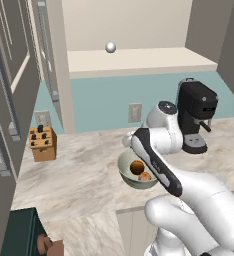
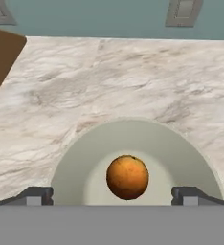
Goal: Open the cabinet. Pick the tangerine and orange from the cabinet and place them into the bowl. Then close the cabinet.
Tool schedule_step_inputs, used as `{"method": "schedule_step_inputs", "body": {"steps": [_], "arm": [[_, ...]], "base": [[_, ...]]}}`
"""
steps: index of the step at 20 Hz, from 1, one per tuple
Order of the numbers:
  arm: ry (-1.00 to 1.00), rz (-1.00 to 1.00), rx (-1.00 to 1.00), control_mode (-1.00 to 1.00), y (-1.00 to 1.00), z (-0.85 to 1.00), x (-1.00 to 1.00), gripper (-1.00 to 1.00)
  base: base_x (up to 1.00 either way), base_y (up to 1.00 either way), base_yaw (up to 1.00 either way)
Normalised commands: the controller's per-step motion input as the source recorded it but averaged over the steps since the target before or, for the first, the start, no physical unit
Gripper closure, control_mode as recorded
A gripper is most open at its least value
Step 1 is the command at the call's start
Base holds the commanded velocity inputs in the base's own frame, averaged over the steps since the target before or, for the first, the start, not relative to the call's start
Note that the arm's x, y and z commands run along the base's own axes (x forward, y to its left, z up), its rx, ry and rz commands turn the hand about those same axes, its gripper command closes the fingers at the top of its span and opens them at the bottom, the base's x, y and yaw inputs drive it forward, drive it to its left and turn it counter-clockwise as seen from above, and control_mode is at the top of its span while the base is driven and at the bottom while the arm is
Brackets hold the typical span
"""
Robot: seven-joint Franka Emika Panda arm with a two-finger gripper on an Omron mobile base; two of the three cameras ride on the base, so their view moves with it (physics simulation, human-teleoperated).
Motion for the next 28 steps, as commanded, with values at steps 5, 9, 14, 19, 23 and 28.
{"method": "schedule_step_inputs", "body": {"steps": [5,9,14,19,23,28], "arm": [[-0.3,-0.02,0.0,-1.0,-0.16,0.77,-0.87,-1.0],[-0.39,-0.05,0.0,-1.0,-0.41,0.99,-0.86,-1.0],[-0.31,-0.06,0.0,-1.0,-0.45,1.0,-0.69,-1.0],[-0.2,-0.09,0.0,-1.0,-0.42,0.88,-0.68,-1.0],[-0.17,-0.13,0.0,-1.0,-0.39,0.53,-0.87,-1.0],[-0.18,-0.16,0.0,-1.0,-0.42,0.25,-0.9,-1.0]], "base": [[0.0,0.0,0.0],[0.0,0.0,0.0],[0.0,0.0,0.0],[0.0,0.0,0.0],[0.0,0.0,0.0],[0.0,0.0,0.0]]}}
